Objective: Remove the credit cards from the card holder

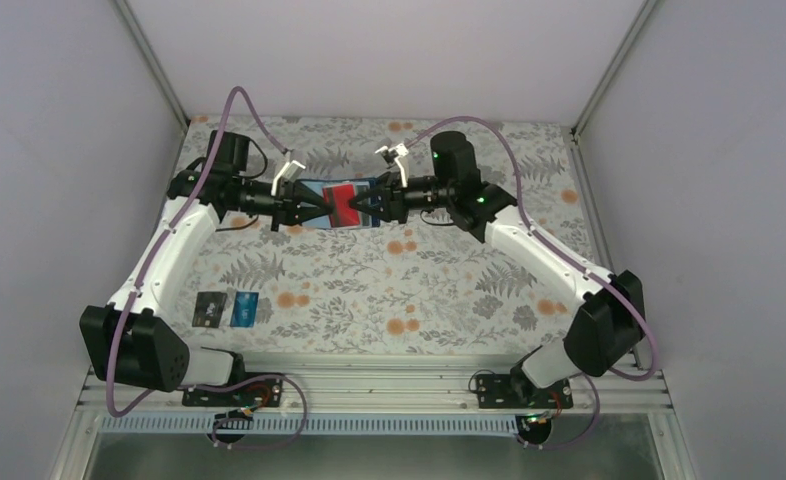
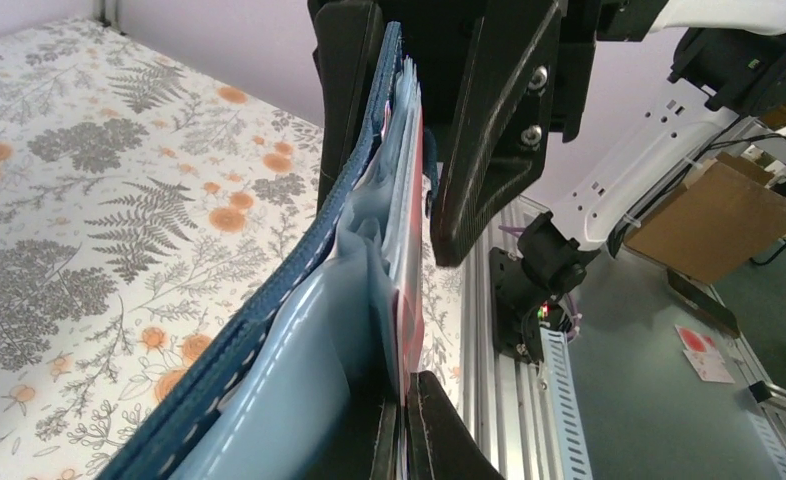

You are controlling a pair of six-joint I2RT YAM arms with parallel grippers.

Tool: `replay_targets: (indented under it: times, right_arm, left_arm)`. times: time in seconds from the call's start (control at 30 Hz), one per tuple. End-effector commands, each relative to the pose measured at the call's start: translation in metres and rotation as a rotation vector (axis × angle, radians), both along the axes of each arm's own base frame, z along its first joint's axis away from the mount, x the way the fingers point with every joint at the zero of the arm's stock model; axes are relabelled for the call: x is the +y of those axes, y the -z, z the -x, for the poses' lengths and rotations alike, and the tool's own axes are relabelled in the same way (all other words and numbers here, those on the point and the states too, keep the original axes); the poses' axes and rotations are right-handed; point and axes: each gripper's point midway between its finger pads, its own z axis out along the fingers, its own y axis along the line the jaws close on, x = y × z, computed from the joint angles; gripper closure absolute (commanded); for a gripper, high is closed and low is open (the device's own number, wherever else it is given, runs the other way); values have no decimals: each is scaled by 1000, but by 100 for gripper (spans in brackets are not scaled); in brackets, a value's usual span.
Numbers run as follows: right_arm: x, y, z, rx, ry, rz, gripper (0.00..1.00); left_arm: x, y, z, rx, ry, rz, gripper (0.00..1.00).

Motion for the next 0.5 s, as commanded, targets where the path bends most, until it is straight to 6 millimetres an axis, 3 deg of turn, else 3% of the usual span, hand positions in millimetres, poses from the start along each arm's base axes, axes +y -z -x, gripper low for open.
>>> replay_targets:
  times: [0.0,0.13,0.3,0.4,0.47]
  right_arm:
    - [-11,-17,6,-81,-19,-41,68]
    - [-11,-13,7,-76,-29,-29,69]
    - [-9,-9,7,-65,-51,-31,93]
    - [-10,-12,10,-83,-67,-41,96]
    - [-12,-13,12,-91,-77,-47,96]
  left_arm:
    - [0,-14,12,-65,45,42,98]
    - [0,-13,11,-68,44,37,98]
    - [0,-13,12,-68,46,39,98]
    - [1,-15,14,-86,51,37,98]
    - [4,-21,12,-98,44,47,92]
